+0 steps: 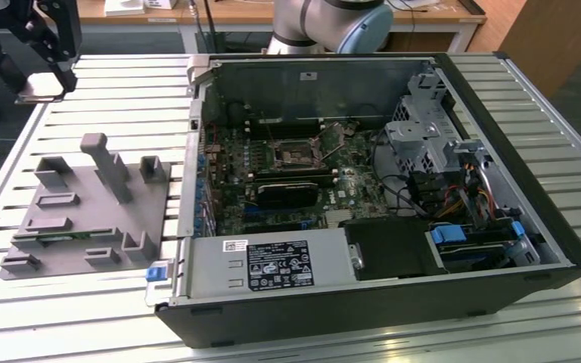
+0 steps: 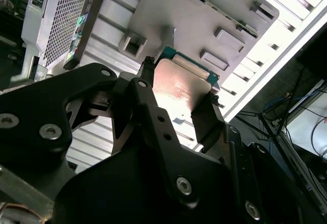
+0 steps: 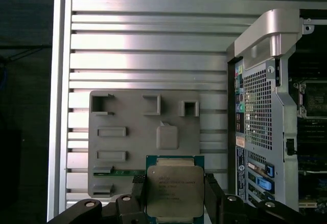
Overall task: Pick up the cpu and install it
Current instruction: 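Pick up the cpu and move it towards the insertion slot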
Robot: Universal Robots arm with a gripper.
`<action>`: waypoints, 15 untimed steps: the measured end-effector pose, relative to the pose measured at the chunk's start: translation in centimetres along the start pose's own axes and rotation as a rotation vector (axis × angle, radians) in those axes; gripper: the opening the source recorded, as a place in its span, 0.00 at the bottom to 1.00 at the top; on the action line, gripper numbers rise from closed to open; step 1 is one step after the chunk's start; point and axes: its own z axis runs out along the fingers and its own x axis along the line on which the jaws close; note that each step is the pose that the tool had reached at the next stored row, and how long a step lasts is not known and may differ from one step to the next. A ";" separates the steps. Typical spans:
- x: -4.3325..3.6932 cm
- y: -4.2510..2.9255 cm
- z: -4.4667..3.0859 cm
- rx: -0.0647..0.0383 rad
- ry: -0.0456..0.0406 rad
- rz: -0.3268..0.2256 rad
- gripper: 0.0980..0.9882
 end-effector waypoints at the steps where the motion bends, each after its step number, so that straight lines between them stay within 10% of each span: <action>1: -0.07 0.00 0.00 0.000 0.0000 0.000 0.50; 15: -1.07 0.01 0.02 0.000 0.0000 0.000 0.50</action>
